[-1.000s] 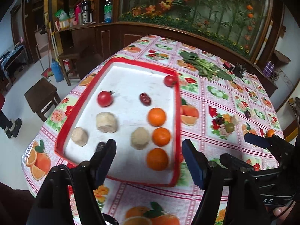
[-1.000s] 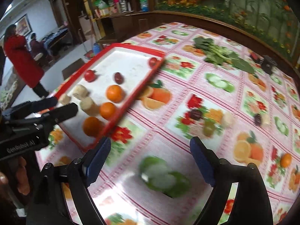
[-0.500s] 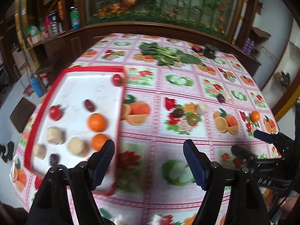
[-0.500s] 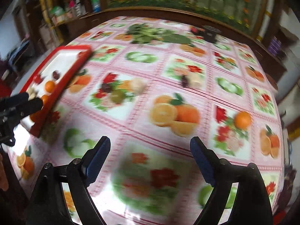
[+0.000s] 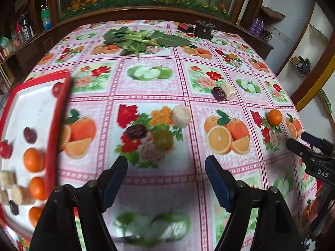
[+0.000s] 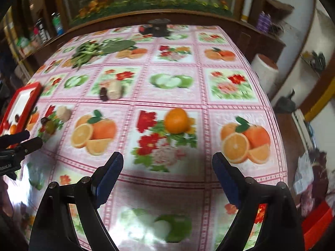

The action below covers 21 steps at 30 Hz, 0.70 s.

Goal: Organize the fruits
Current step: 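Move both open tools back over the items on the tablecloth, then grasp an orange with the right tool while the left tool grasps a small green fruit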

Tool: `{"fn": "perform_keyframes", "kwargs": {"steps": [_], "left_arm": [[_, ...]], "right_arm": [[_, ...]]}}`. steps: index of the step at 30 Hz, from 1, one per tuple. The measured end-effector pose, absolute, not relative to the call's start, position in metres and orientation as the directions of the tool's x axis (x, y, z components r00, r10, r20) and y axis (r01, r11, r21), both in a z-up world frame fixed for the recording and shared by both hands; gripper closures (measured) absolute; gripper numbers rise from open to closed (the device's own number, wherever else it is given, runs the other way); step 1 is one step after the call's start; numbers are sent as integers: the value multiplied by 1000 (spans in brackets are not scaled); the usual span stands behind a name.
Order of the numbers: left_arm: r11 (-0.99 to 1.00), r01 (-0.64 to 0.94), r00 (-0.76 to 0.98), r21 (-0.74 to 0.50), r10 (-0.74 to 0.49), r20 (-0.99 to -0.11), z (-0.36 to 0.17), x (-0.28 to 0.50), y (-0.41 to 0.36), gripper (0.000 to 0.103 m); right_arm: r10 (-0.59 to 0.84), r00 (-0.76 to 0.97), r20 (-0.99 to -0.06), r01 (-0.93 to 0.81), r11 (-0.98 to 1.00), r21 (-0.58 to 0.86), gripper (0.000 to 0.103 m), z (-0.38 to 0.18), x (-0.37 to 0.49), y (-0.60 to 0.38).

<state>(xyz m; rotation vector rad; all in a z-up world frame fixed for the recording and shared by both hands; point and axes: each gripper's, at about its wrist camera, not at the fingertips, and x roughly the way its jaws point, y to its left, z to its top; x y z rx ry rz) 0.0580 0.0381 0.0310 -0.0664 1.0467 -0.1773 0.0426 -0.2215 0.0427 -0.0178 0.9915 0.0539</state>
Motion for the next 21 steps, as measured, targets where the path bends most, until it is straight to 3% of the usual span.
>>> {"fn": "perform_keyframes", "kwargs": {"steps": [16,18,20,21], "left_arm": [[976,98,459,-197,-220,-861,12,85,33,27],[974,102,461,-203,-227,-858,12,86,34,27],[971,104,462,-217,-240,-854,12,87,36,27],[969,104,463,-222,-245,-852,12,87,37,29]], "right_arm": [[106,537,-837,-44,994,98,16,23,99,-250],[108,532,-840,-48,994,97,20,18,105,-249],[114,523,-844,-50,993,103,38,13,109,-250],[102,530,-842,-53,995,87,41,12,109,-249]]}}
